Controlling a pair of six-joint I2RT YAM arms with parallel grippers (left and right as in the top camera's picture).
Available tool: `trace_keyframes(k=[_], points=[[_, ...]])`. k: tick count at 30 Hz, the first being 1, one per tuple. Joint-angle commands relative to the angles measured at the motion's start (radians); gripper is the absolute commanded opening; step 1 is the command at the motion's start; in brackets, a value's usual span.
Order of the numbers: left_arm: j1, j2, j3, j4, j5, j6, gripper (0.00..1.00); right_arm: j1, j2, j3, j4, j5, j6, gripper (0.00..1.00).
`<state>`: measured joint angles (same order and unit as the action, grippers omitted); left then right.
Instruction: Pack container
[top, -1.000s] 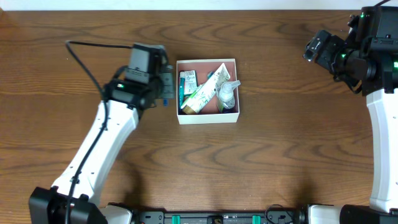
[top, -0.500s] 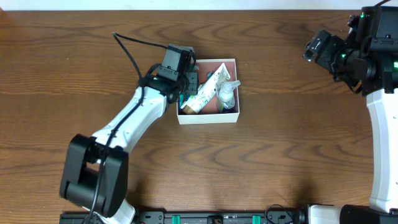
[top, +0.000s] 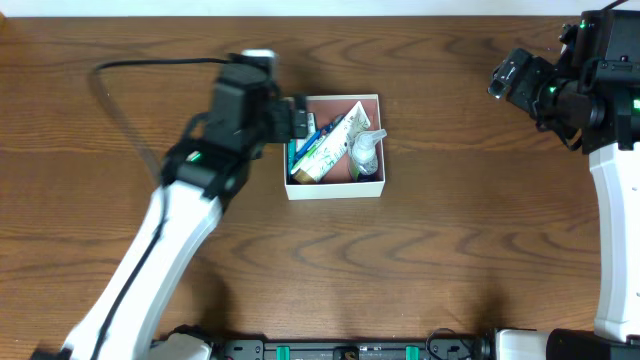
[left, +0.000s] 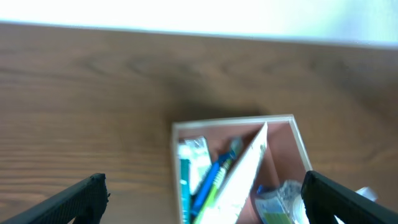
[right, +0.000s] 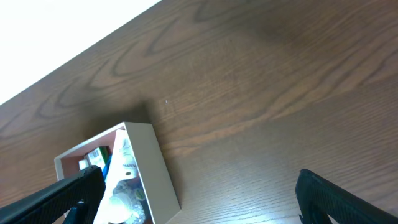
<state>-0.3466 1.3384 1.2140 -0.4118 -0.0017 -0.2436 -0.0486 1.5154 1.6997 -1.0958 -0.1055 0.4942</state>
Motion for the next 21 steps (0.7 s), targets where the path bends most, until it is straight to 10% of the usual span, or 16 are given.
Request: trace_keyframes(k=[1, 21], points=[[0.024, -0.093, 0.013, -0.034, -0.071, -0.005, 0.98, -0.004, 0.003, 0.006, -0.001, -0.007, 0.006, 0.99], [0.034, -0.295, 0.012, -0.349, -0.124, 0.029, 0.98, -0.003, 0.003, 0.006, -0.001, -0.007, 0.006, 0.99]])
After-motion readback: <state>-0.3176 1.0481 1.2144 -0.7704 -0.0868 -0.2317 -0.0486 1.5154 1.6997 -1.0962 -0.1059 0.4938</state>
